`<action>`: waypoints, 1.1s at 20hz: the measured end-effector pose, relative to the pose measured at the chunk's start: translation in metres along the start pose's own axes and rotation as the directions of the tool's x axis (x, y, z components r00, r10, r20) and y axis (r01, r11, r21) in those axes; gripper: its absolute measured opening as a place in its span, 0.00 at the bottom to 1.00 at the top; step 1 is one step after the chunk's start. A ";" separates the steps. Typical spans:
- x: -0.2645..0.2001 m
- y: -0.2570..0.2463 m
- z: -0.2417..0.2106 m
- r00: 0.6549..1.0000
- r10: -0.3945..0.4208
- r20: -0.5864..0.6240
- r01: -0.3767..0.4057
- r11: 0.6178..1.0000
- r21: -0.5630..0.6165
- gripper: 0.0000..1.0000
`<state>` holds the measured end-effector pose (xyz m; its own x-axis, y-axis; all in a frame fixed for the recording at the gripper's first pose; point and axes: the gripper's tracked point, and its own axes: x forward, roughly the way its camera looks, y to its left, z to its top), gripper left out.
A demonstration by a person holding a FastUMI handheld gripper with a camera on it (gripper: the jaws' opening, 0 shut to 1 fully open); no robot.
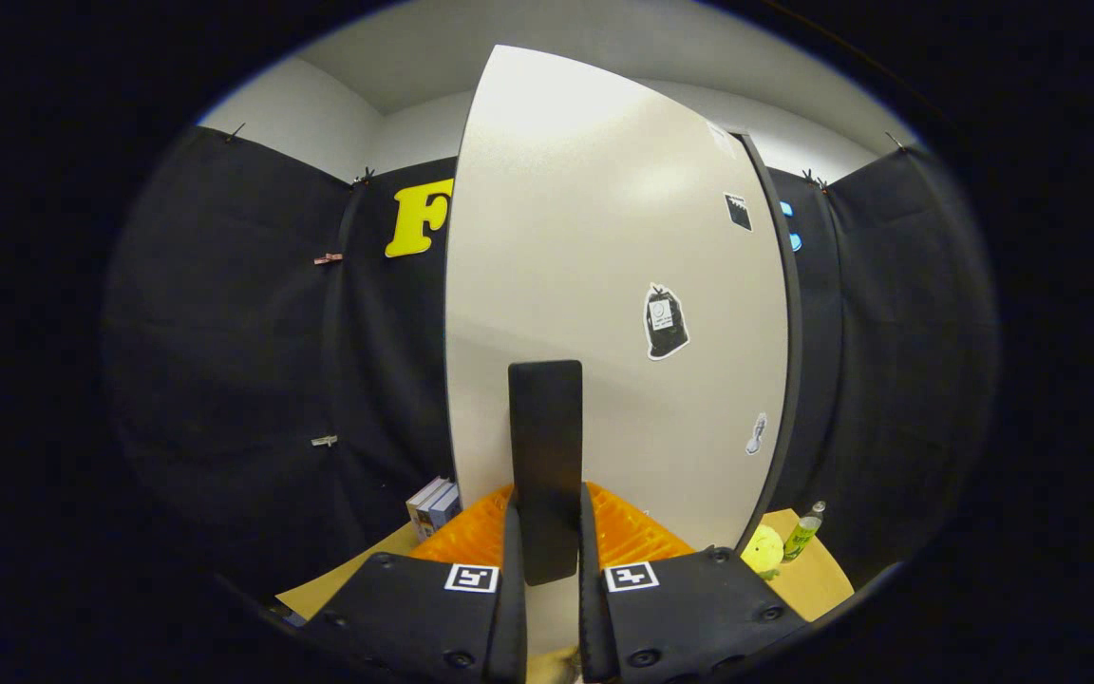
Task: Open the shoe cabinet door, grab the shoes and put them into the shoe cabinet, then close the shoe cabinet door.
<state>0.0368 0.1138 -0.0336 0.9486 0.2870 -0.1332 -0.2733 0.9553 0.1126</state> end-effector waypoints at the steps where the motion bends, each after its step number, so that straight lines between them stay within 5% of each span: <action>1: -0.008 -0.006 0.001 1.000 -0.006 0.003 0.006 1.000 0.003 0.26; 16: -0.077 -0.090 0.003 0.997 -0.060 -0.043 0.065 0.992 0.112 0.28; 22: -0.093 -0.120 0.016 0.990 -0.137 -0.014 0.137 0.991 0.006 0.28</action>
<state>-0.0161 -0.0287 -0.0190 0.9748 0.1543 -0.1610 -0.1396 0.9852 0.0992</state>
